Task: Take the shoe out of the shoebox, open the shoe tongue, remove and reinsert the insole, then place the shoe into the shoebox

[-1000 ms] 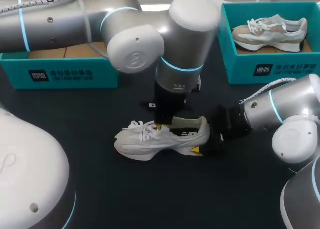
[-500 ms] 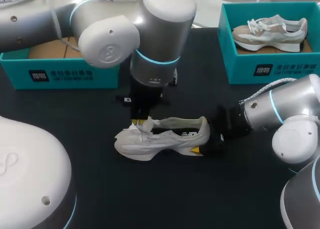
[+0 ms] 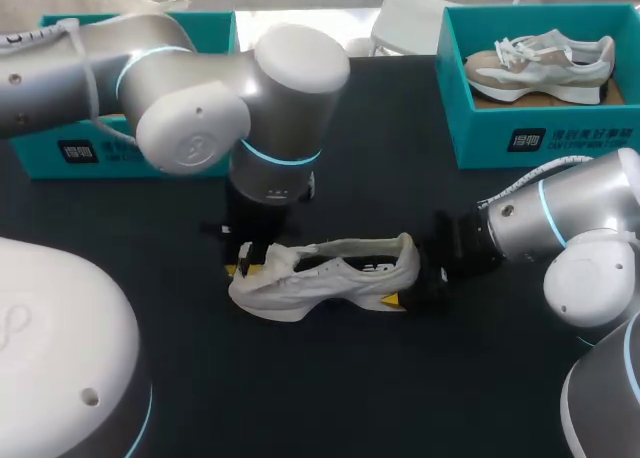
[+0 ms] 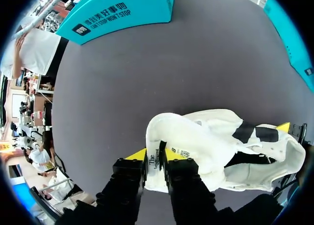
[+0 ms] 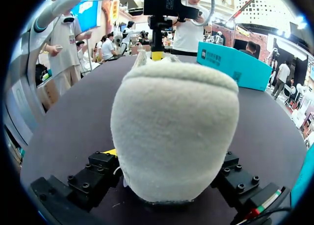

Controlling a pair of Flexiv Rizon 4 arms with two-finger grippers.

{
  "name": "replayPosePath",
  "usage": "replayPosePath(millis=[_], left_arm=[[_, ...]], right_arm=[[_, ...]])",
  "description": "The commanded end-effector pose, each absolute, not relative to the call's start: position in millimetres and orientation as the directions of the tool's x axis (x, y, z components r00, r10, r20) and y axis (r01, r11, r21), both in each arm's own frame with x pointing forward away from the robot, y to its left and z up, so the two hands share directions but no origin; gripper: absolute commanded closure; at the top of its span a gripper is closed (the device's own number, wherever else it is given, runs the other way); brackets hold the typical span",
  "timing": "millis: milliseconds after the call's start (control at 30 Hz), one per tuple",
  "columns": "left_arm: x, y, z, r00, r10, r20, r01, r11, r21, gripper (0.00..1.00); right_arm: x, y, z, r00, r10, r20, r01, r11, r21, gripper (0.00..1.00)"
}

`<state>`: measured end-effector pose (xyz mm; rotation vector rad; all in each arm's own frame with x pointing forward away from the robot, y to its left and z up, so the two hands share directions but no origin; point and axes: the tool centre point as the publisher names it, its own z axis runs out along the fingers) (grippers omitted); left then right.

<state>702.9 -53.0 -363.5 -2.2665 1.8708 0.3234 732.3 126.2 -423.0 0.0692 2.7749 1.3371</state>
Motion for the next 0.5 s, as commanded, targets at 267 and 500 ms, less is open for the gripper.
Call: replayPosePath(millis=[267,500], left_arm=[[698,-40,-346,0.174,-0.968,-0.18,-0.983,-0.181,0.022,0.0],[691,-64,-284,-0.223,-0.972,-0.078,-0.972,0.227,-0.052,0.0]], right_arm=[[733,125,-426,-0.997,0.067,-0.035,0.015,0.627,0.779,1.0],[733,125,-426,-0.997,0.067,-0.035,0.015,0.627,0.779,1.0]])
